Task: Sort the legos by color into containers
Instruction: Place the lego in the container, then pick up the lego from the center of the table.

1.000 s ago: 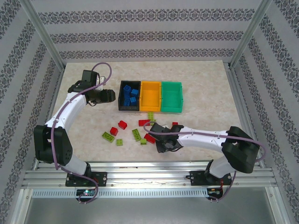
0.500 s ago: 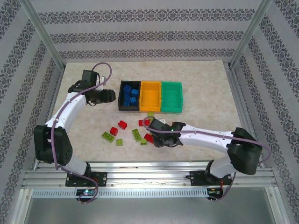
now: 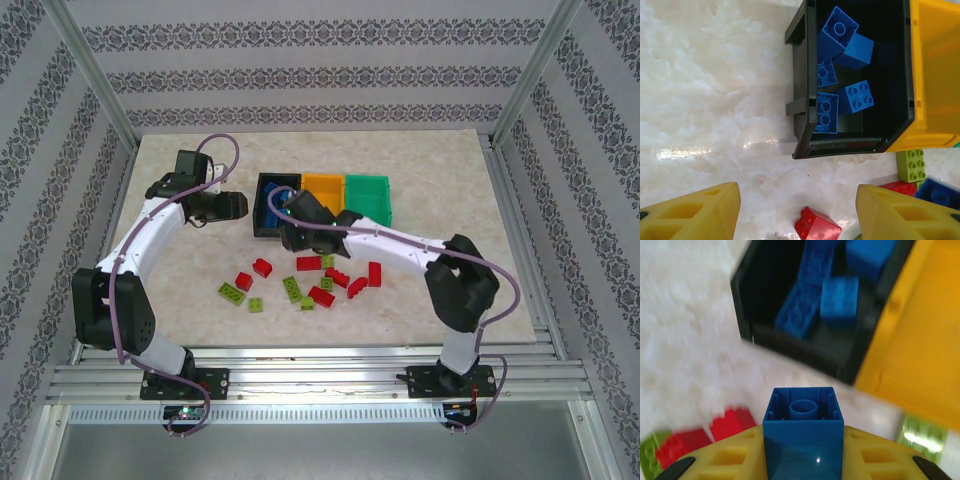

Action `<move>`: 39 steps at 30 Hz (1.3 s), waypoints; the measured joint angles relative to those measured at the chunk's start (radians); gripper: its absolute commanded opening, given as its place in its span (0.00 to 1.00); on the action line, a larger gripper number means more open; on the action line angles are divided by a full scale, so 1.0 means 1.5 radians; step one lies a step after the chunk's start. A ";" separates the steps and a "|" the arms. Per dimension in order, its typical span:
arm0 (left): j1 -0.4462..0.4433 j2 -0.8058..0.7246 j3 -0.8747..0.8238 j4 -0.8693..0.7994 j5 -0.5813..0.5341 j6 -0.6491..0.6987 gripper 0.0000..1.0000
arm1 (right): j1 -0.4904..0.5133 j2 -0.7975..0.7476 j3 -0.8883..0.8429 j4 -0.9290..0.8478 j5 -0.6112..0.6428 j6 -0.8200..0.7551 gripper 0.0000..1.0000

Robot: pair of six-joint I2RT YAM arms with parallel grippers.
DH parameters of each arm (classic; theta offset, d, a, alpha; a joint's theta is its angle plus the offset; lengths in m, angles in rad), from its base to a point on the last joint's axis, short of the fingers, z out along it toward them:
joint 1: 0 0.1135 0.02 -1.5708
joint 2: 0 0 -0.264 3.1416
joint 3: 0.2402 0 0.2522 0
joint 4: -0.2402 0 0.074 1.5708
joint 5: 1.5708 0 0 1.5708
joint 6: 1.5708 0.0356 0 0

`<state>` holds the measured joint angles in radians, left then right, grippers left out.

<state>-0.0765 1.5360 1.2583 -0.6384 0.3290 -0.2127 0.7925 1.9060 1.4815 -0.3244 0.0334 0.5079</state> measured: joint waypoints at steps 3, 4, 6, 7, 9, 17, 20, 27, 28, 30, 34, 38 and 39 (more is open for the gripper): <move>0.000 0.000 0.000 0.000 0.000 0.000 0.62 | -0.031 0.060 0.092 0.005 -0.022 -0.016 0.43; 0.000 0.000 0.000 0.000 -0.001 0.000 0.62 | -0.039 0.078 0.118 0.004 -0.028 -0.020 0.50; 0.000 0.000 0.000 0.000 -0.002 0.000 0.62 | -0.052 0.116 0.172 -0.001 -0.041 -0.028 0.58; 0.000 0.000 0.000 0.000 -0.003 0.000 0.62 | -0.055 0.129 0.191 -0.003 -0.047 -0.032 0.59; 0.000 0.000 0.000 0.000 -0.005 0.000 0.63 | -0.057 0.149 0.215 -0.007 -0.058 -0.040 0.60; 0.000 0.000 0.000 0.000 -0.005 0.000 0.62 | -0.054 0.131 0.167 -0.010 -0.076 -0.046 0.62; 0.000 0.000 0.000 0.000 -0.005 0.000 0.62 | -0.054 0.092 0.096 -0.008 -0.076 -0.047 0.62; 0.000 0.000 0.000 0.000 0.001 0.000 0.62 | -0.046 -0.039 -0.062 0.007 -0.063 -0.047 0.63; 0.000 0.000 0.000 0.000 0.002 0.000 0.62 | -0.043 -0.054 -0.079 0.010 -0.060 -0.046 0.63; 0.000 0.000 0.000 0.000 0.005 0.000 0.63 | -0.040 -0.093 -0.125 0.015 -0.050 -0.043 0.63; 0.000 0.000 0.000 0.000 0.008 0.000 0.63 | -0.034 -0.135 -0.191 0.017 -0.034 -0.034 0.63; 0.000 0.000 0.000 0.000 0.012 0.000 0.63 | -0.033 -0.141 -0.229 0.015 -0.018 -0.021 0.63; 0.000 0.000 0.000 0.000 0.013 0.000 0.63 | -0.033 -0.141 -0.232 0.012 -0.014 -0.019 0.63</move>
<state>-0.0765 1.5360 1.2583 -0.6384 0.3481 -0.2127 0.7425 1.6939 1.1332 -0.3065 0.0124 0.4797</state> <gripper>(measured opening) 0.627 0.629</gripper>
